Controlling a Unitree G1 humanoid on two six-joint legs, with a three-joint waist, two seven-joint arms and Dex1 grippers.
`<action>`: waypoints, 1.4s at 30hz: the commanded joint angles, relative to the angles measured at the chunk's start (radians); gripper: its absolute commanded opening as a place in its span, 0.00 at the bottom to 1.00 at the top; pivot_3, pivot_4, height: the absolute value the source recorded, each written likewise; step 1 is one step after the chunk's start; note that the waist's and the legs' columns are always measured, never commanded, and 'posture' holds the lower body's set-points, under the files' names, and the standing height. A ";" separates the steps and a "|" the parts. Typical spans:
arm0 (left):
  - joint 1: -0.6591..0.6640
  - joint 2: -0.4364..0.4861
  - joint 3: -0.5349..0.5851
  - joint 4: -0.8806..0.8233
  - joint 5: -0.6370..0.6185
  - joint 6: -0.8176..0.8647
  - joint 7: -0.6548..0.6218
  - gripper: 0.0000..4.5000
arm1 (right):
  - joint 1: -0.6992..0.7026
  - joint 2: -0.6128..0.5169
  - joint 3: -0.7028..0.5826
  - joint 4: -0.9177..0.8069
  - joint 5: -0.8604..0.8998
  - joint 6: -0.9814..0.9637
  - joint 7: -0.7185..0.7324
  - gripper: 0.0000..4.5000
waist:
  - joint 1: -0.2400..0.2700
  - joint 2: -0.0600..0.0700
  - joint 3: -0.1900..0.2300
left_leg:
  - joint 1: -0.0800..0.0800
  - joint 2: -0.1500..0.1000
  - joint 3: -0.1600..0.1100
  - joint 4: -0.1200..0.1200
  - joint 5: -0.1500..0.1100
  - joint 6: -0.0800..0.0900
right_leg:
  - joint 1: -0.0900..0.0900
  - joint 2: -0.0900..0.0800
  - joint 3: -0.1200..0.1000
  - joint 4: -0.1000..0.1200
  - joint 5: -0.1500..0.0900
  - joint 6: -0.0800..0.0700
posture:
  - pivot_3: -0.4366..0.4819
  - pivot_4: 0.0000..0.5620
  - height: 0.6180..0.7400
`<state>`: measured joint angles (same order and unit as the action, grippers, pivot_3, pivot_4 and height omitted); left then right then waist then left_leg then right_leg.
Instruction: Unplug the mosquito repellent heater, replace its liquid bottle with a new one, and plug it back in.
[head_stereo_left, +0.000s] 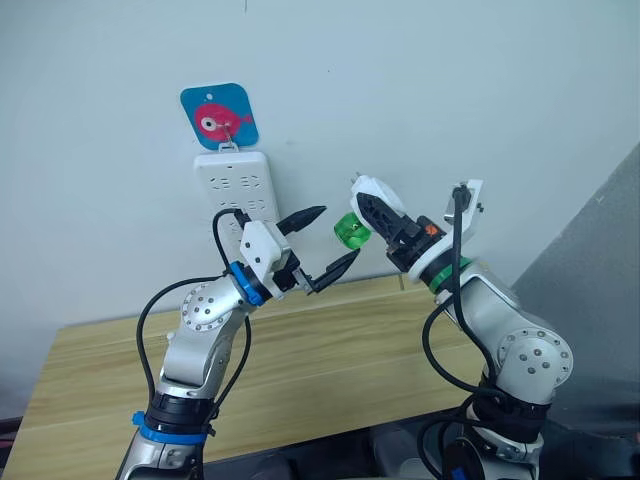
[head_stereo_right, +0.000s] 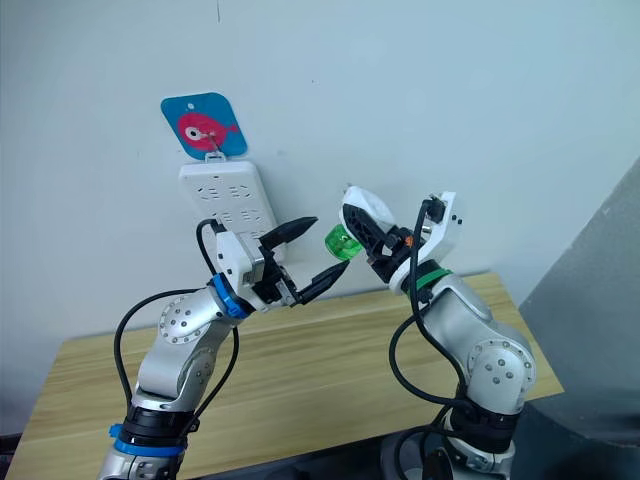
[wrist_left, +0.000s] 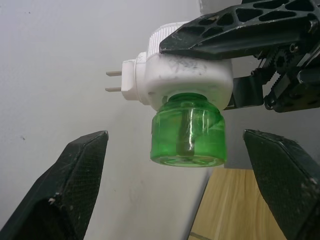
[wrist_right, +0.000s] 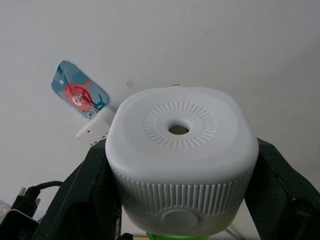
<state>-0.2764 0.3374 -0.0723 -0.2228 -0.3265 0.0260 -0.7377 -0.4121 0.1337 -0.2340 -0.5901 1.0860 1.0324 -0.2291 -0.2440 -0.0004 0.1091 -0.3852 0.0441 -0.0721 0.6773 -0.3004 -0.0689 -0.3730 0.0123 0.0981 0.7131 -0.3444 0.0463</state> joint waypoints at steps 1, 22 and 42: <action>-0.013 -0.010 -0.009 -0.011 -0.002 -0.027 -0.008 1.00 | -0.022 0.000 -0.001 -0.011 0.089 -0.042 -0.049 0.67 | -0.004 0.000 0.000 | 0.000 0.000 0.000 0.000 0.000 0.000 | 0.000 0.000 0.000 0.000 0.000 0.000 | 0.24 0.05 1.00; -0.048 -0.050 -0.028 0.026 -0.007 -0.031 -0.011 1.00 | -0.007 -0.141 0.098 0.020 0.326 -0.194 -0.185 0.67 | -0.006 0.000 -0.008 | 0.000 0.000 0.000 0.000 0.001 0.001 | 0.000 0.000 0.000 0.000 0.000 0.000 | 0.24 0.06 1.00; -0.055 -0.063 -0.024 0.013 -0.018 -0.007 -0.003 0.50 | 0.017 -0.213 0.171 0.020 0.364 -0.288 -0.202 0.67 | -0.005 0.000 -0.010 | 0.000 0.000 0.000 0.001 0.001 0.002 | 0.001 0.000 0.000 0.000 0.000 0.000 | 0.24 0.06 1.00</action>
<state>-0.3209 0.2804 -0.0988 -0.1827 -0.3319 0.0194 -0.7482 -0.3854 -0.0779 -0.0694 -0.5458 1.4301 0.7696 -0.4348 -0.2489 -0.0002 0.0995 -0.3850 0.0440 -0.0723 0.6780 -0.2994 -0.0672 -0.3721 0.0127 0.0980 0.7135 -0.3444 0.0463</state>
